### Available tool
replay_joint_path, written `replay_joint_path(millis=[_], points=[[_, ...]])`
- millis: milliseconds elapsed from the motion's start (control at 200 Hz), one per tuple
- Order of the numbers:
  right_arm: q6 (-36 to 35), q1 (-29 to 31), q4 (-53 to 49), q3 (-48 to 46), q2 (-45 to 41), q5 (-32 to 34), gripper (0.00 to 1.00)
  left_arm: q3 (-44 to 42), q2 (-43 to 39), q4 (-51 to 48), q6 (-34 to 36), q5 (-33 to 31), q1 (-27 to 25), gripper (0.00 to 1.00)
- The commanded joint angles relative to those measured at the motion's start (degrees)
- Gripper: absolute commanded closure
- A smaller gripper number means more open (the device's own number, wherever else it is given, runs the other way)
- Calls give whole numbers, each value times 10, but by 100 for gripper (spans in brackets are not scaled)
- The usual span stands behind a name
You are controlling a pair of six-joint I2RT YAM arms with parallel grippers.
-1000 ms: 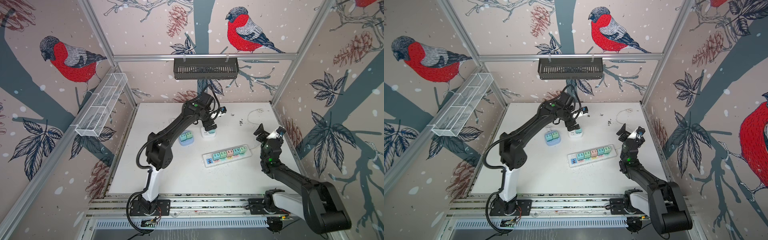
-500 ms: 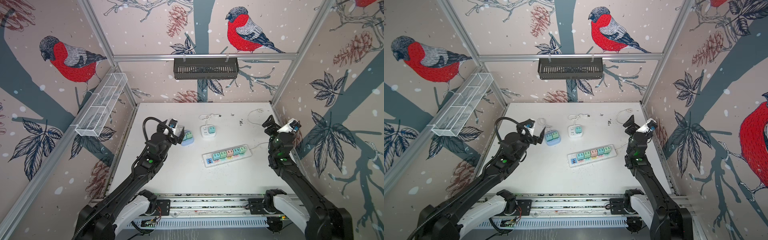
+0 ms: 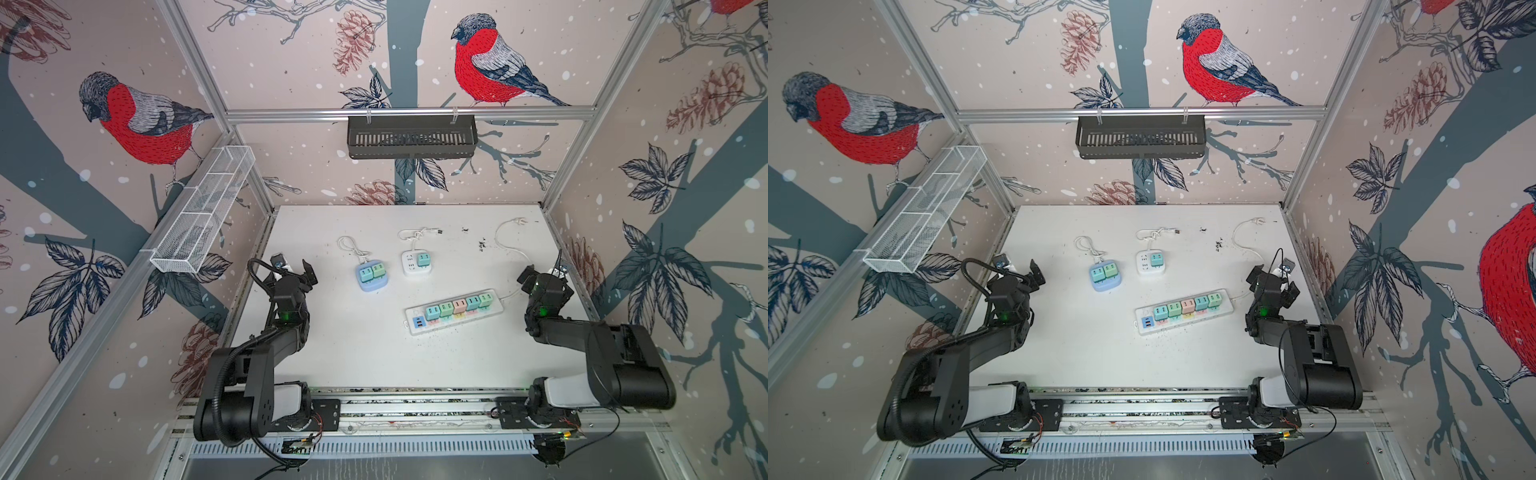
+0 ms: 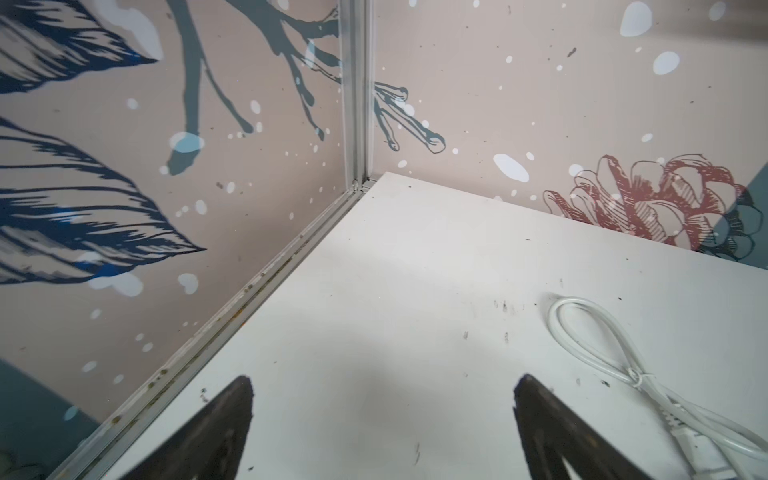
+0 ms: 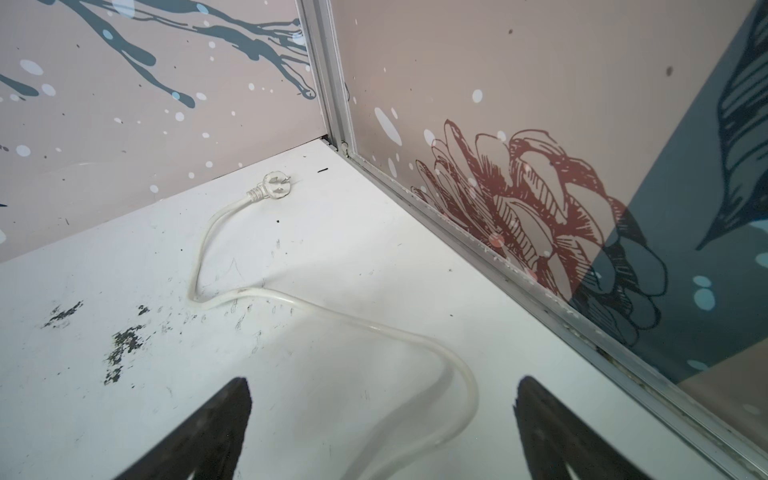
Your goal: Insert the plug
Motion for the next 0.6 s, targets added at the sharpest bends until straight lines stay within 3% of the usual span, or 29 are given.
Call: replay_joint_path(millis=[0, 95, 170, 215, 340, 405, 465, 590], points=[[-34, 10, 59, 4, 9, -33, 0, -13, -8, 74, -18, 31, 2, 3], [-82, 46, 101, -2, 29, -37, 0, -64, -12, 173, -23, 20, 1, 3], [-118, 81, 154, -12, 47, 4, 0, -69, -31, 150, -4, 49, -1, 3], [-115, 81, 155, -16, 43, 7, 1, -71, -35, 145, 3, 35, -8, 3], [-108, 66, 209, -61, 38, -47, 0, -65, -27, 144, 7, 15, -14, 3], [-129, 68, 318, -93, 66, -59, 0, -73, -29, 137, 19, -17, -27, 3], [-140, 81, 311, -97, 58, -57, 0, -85, -10, 149, 11, -74, -40, 3], [-136, 79, 300, -89, 61, -56, 0, -82, 86, 250, 48, -100, -67, 3]])
